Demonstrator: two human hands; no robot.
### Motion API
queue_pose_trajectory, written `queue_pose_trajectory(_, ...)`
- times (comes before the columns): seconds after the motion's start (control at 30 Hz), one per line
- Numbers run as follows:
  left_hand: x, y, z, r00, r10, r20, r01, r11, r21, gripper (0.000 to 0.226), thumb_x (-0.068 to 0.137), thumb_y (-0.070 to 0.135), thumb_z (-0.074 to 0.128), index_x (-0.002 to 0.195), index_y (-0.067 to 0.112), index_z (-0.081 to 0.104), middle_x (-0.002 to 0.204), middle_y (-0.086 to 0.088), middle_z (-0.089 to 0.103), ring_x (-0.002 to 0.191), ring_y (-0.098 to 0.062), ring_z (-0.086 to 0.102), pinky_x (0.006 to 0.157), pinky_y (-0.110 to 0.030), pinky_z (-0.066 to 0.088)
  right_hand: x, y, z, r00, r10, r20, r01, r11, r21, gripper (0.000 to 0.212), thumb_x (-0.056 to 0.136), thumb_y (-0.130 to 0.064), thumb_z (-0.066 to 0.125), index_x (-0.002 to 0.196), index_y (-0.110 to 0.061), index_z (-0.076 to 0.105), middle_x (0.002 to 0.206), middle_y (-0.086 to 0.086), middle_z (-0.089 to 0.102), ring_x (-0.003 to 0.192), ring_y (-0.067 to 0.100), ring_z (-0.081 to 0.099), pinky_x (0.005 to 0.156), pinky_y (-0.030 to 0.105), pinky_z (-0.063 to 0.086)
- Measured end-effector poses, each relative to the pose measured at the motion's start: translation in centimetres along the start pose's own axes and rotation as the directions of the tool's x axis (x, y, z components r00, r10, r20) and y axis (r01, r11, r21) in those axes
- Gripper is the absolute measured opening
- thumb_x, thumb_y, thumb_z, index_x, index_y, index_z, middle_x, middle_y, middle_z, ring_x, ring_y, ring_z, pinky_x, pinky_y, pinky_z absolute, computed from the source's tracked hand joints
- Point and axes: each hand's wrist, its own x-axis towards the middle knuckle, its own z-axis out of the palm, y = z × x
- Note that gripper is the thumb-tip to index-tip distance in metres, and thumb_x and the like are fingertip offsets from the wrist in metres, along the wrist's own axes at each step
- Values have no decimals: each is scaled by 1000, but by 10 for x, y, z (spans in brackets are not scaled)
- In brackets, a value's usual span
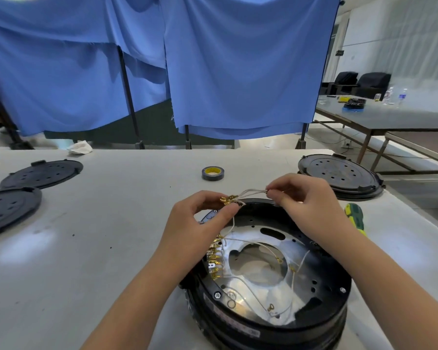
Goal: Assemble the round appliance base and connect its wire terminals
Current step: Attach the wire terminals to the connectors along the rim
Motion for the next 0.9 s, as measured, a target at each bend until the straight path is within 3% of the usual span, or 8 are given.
queue_pose_trajectory(0.1, 1, 1, 0, 999, -42, -19, 40, 997, -68, 15, 75, 21, 80, 86, 29, 72, 81, 16, 74, 82, 1, 69, 77, -12, 52, -2, 2, 0, 1000, -12, 3, 12, 999, 34, 20, 83, -7, 69, 80, -27, 71, 74, -12, 71, 70, 7, 67, 72, 20, 53)
queue_pose_trajectory(0.27, 1, 3, 1, 989, -146, -19, 139, 968, -207, 17, 76, 9, 78, 86, 22, 73, 77, 5, 76, 75, -7, 72, 67, -15, 55, -6, 4, 2, 999, -11, 39, 8, 997, 77, 21, 83, -6, 69, 80, -26, 70, 73, -11, 71, 68, 7, 69, 68, 15, 52)
queue_pose_trajectory(0.63, 0, 4, 5, 980, -196, -25, 182, 948, -262, 6, 81, 16, 75, 85, 17, 69, 75, 6, 75, 70, -6, 71, 59, -9, 50, -7, -2, 0, 986, 80, 143, -105, 979, 174, 13, 83, -7, 69, 80, -19, 71, 76, 3, 73, 60, 12, 66, 66, 22, 57)
queue_pose_trajectory(0.9, 0, 5, 3, 976, -219, -18, 203, 928, -312, 9, 81, 12, 74, 89, 13, 70, 74, 2, 76, 72, -7, 73, 59, -9, 50, -5, 2, 1, 942, 154, 299, -224, 951, 215, 10, 84, -4, 66, 83, -13, 69, 77, 7, 73, 68, 16, 71, 64, 20, 56)
